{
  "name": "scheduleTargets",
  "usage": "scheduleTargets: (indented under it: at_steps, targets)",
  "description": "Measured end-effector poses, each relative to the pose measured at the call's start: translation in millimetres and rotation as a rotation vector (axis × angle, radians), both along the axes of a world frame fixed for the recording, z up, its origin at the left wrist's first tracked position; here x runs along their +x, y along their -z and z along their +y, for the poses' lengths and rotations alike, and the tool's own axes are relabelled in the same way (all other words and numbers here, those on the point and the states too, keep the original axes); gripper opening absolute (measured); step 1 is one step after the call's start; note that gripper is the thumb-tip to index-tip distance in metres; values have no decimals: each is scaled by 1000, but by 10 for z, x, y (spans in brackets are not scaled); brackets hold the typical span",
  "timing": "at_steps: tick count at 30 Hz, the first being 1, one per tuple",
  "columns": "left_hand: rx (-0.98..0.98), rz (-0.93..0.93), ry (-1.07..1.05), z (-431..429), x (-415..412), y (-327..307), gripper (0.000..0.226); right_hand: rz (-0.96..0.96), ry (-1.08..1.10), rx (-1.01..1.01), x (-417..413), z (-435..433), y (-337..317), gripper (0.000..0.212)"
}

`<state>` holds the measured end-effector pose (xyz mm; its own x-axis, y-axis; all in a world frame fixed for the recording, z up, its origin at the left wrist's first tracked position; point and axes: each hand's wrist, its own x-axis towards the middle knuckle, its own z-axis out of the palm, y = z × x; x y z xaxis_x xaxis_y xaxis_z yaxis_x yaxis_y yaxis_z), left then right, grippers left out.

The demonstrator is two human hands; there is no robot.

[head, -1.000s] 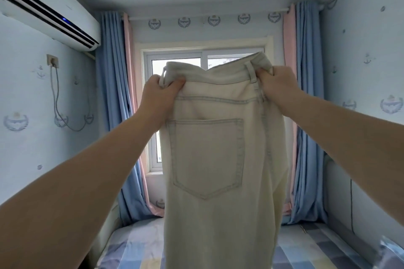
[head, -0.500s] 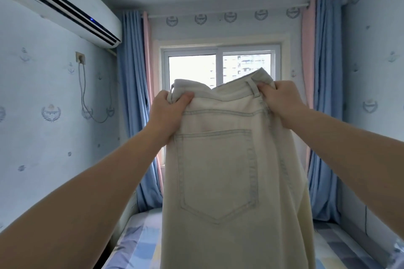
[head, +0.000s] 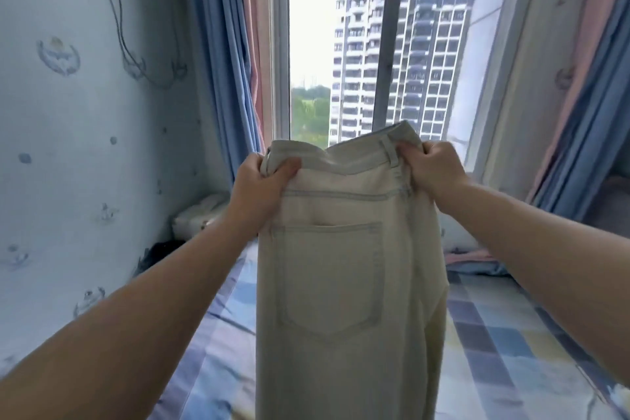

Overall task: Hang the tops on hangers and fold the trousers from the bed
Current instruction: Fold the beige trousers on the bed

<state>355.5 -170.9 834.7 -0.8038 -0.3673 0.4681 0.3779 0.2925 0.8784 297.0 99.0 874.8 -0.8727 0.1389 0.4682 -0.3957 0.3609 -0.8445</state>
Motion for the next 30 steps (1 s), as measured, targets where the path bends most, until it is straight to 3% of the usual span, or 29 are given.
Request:
scheduleTargets:
  at_steps: [6, 15, 18, 19, 22, 30]
  targets:
    - [23, -278, -7, -689, -1493, 1738, 39, -272, -42, 175, -1706, -679, 1651, 41]
    - [-26, -654, -65, -1558, -3626, 4946, 31, -628, 47, 205, -3908, -1662, 4944, 46]
    - [-62, -712, -108, -1646, -4116, 5655, 25, -669, 97, 266, -4324, -1848, 5715, 28]
    - [-108, -749, -126, -1656, -4214, 5853, 37, -698, 103, 291, -4389, -1899, 5947, 19]
    - [-258, -848, -99, -1659, -4210, 6379, 62, -787, 36, 352, -4330, -1982, 6596, 51]
    - [-228, -925, 81, -1179, -2993, 7172, 62, -941, -167, 510, -2962, -1632, 7485, 63]
